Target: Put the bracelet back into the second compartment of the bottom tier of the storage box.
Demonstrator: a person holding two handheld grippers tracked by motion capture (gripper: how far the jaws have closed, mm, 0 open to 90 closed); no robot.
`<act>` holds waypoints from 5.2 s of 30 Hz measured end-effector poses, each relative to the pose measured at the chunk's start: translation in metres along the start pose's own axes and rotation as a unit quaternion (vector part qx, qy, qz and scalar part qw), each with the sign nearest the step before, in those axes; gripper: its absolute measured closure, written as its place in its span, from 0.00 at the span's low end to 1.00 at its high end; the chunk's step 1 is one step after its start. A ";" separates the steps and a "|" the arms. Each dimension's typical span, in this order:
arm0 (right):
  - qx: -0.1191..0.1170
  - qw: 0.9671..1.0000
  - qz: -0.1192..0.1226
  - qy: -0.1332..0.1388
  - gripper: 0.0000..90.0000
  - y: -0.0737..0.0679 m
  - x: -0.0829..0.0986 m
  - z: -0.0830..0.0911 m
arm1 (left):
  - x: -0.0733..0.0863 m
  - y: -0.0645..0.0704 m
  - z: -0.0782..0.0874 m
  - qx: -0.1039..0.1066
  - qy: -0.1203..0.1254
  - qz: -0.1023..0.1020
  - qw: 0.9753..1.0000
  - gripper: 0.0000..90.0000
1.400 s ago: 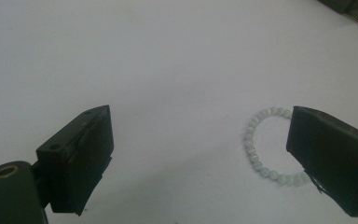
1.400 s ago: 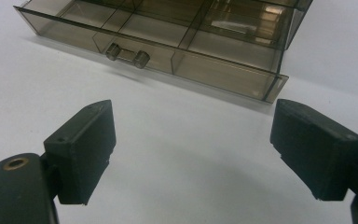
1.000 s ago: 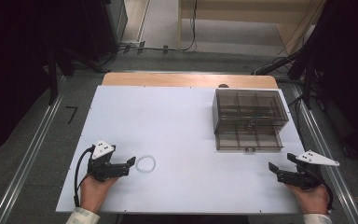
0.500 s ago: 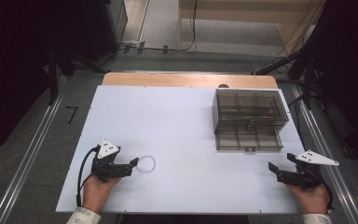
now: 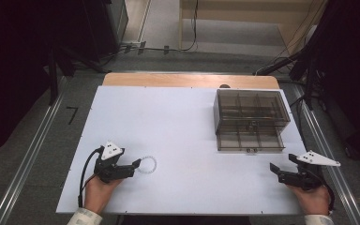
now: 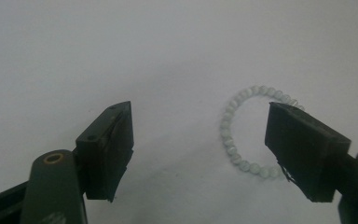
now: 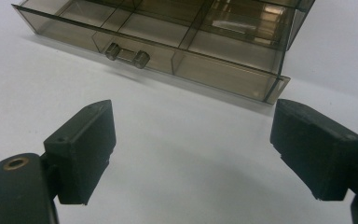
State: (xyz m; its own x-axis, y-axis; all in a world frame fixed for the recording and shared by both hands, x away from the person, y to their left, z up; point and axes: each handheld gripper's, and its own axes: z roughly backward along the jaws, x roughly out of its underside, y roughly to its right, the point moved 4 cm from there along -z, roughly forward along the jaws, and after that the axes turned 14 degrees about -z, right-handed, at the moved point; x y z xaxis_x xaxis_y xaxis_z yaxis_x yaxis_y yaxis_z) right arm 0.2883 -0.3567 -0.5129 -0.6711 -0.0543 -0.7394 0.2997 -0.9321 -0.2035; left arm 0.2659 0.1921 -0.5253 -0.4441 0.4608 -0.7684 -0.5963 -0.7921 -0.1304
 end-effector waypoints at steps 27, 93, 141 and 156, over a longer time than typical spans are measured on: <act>0.001 1.000 0.001 0.001 0.14 0.000 -0.001 0.000 | -0.001 0.010 -0.008 0.007 -0.018 -0.032 0.999 0.56; 0.003 1.000 0.011 -0.002 0.14 -0.004 -0.001 -0.002 | -0.020 0.020 -0.002 0.020 0.030 -0.037 0.999 0.97; -0.048 0.997 0.058 0.008 0.22 -0.038 -0.013 -0.006 | -0.064 0.069 -0.002 0.090 0.118 -0.071 0.986 0.97; -0.060 0.995 0.082 0.009 0.23 -0.055 -0.018 -0.010 | -0.079 0.083 -0.013 0.104 0.123 -0.077 0.984 0.97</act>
State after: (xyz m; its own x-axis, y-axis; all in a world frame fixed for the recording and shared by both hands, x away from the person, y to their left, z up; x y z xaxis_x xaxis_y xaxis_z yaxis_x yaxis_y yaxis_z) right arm 0.2905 -0.3004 -0.4948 -0.5944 -0.1955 -0.7800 0.4844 -0.8613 -0.1532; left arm 0.2603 0.0841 -0.4836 -0.1771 0.4378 -0.8815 -0.7796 -0.6091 -0.1458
